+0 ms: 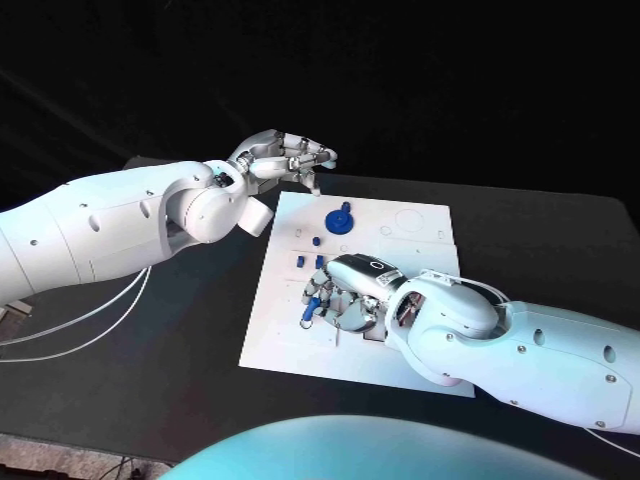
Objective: Assemble the parts on the task board
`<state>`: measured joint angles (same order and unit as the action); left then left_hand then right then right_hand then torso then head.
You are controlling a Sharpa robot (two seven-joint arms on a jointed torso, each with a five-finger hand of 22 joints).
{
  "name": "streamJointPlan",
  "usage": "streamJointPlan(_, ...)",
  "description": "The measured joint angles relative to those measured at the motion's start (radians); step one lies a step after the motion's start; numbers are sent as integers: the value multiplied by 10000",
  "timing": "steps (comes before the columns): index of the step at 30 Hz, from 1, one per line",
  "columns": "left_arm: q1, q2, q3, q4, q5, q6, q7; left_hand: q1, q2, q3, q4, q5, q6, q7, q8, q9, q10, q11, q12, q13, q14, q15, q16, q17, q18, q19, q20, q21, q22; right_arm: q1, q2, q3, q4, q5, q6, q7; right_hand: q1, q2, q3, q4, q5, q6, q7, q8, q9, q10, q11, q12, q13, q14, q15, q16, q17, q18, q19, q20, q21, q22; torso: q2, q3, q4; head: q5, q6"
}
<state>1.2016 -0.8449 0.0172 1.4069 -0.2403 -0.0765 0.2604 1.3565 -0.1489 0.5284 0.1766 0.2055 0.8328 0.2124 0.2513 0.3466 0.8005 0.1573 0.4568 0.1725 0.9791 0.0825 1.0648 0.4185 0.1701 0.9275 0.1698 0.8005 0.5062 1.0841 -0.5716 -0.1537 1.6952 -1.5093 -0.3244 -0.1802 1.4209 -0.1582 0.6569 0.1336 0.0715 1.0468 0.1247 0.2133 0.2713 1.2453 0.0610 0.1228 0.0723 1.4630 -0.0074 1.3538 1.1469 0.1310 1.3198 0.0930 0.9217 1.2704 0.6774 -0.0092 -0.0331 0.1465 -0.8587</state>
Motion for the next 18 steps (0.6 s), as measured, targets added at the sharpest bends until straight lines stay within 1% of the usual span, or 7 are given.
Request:
streamJointPlan(11, 0, 3, 0, 2, 0, 3, -10, 0, 0, 0, 0, 0, 0, 0, 0, -1, 0, 0, 0, 0, 0, 0, 0, 0, 0, 0, 0, 0, 1, -112, 118, -21, -86, -436, 51, -72, -2, 0, -1, 0, 21, -17, 18, 1, 41, 15, 16, 0, -1, 0, 0, 0, 0, 0, 0, 0, 0, 0, -2, 0, 0, 20, -30)
streamJointPlan(18, 0, 7, 0, 1, 0, 6, -16, 0, 0, 0, 0, 0, 0, 0, 0, -1, 0, 0, 0, 0, 0, 0, 0, 0, 0, 0, 0, 0, -20, -183, 206, -29, -108, -562, 80, -129, -118, -14, 28, -29, 25, -31, 32, 2, 43, 16, 17, 0, 1, 0, 0, 0, 0, 0, 0, 0, 0, 15, -6, 0, 1, 36, -44)
